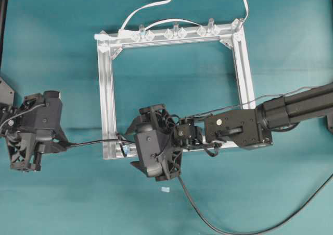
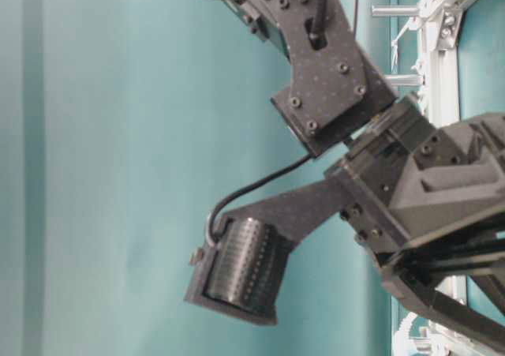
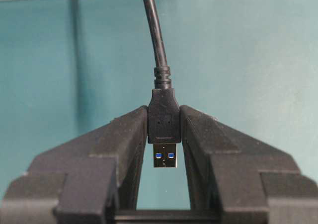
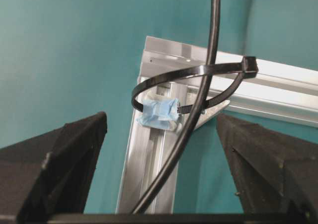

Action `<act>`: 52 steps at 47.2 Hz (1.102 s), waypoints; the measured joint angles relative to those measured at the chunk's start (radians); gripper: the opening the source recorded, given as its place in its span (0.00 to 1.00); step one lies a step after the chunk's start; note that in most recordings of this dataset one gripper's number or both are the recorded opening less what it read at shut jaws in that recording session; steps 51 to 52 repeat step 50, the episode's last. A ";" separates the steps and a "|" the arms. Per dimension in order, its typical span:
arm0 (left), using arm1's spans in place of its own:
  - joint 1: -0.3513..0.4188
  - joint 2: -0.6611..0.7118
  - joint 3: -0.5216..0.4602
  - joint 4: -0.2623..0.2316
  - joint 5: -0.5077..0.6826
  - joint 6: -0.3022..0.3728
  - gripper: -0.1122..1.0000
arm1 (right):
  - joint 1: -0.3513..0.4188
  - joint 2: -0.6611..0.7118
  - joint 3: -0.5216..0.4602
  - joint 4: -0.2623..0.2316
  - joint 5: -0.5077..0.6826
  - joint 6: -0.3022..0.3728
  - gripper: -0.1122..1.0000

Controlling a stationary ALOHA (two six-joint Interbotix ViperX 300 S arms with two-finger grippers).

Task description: Insert the wire through the string loop located on the left side.

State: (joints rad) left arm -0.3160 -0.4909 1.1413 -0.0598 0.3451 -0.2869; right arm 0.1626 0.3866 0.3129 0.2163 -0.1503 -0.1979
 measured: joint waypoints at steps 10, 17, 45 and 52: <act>-0.006 0.002 0.014 0.000 -0.002 0.000 0.31 | 0.000 -0.002 0.000 0.000 0.000 0.002 0.91; -0.008 0.002 0.015 0.000 -0.002 -0.002 0.31 | -0.002 0.000 0.000 0.000 0.000 0.000 0.91; -0.008 0.012 0.003 0.002 0.046 0.000 0.82 | 0.000 -0.002 0.000 0.000 0.000 0.000 0.91; -0.008 0.008 0.002 0.006 0.046 0.002 0.82 | 0.000 0.000 0.000 0.000 0.000 0.000 0.91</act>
